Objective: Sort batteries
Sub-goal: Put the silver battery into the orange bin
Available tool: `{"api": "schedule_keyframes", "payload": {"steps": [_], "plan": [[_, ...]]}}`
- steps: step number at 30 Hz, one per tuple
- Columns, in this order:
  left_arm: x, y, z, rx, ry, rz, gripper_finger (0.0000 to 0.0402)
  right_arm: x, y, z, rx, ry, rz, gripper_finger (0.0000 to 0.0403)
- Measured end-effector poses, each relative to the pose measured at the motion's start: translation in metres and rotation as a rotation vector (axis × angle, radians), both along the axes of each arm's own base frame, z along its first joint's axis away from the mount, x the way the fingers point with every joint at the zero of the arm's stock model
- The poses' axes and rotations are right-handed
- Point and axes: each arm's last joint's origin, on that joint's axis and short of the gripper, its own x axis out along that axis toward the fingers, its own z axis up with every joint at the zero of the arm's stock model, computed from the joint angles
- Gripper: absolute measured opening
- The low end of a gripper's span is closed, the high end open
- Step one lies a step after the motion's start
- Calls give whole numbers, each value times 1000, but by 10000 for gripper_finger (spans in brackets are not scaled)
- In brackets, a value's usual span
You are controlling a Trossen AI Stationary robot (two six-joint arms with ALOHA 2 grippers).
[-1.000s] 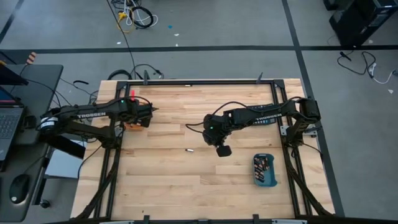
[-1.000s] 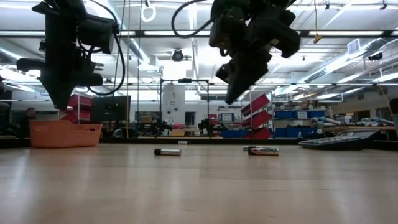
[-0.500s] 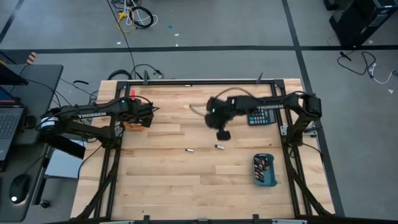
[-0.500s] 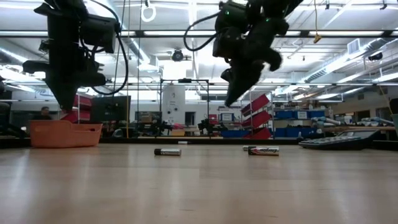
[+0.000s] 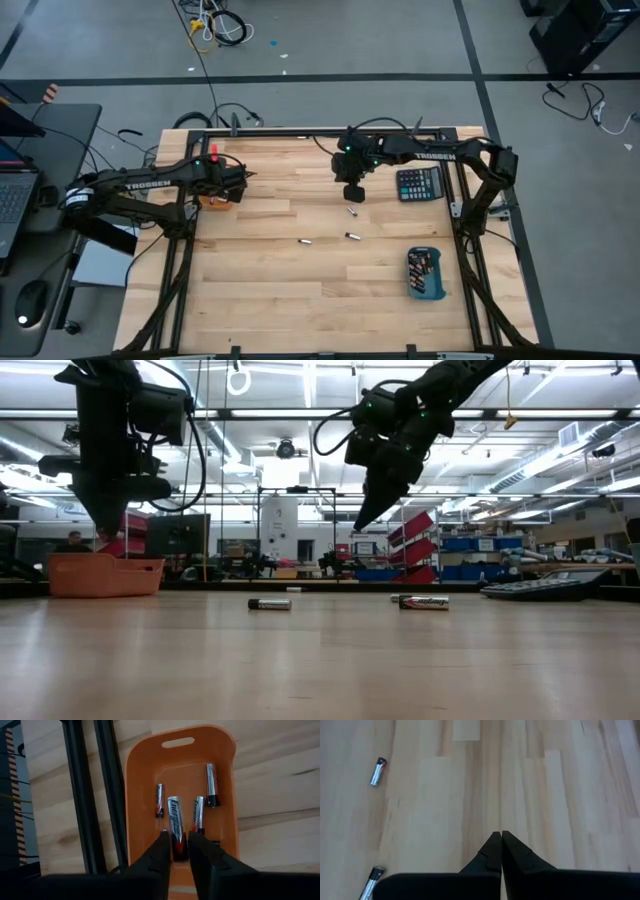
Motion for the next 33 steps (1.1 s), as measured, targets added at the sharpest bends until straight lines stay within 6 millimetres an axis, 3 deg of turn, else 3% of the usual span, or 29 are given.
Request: {"api": "schedule_keyframes", "payload": {"steps": [6,12,21,25,29,33], "plan": [[-1,0,0,7,14,-2,104,2,4,0,6,-1,5,0],[-1,1,1,28,45,-52,112,4,11,0,19,4,-15,0],[19,8,13,100,-32,-257,113,17,8,9,-257,-83,-182,0],[30,13,27,199,-60,-368,113,32,-3,30,-281,-261,-312,0],[40,18,44,334,-65,-433,113,39,-27,55,-115,-344,-469,0],[44,22,59,464,-35,-416,113,50,-52,65,-20,-392,-588,0]]}}
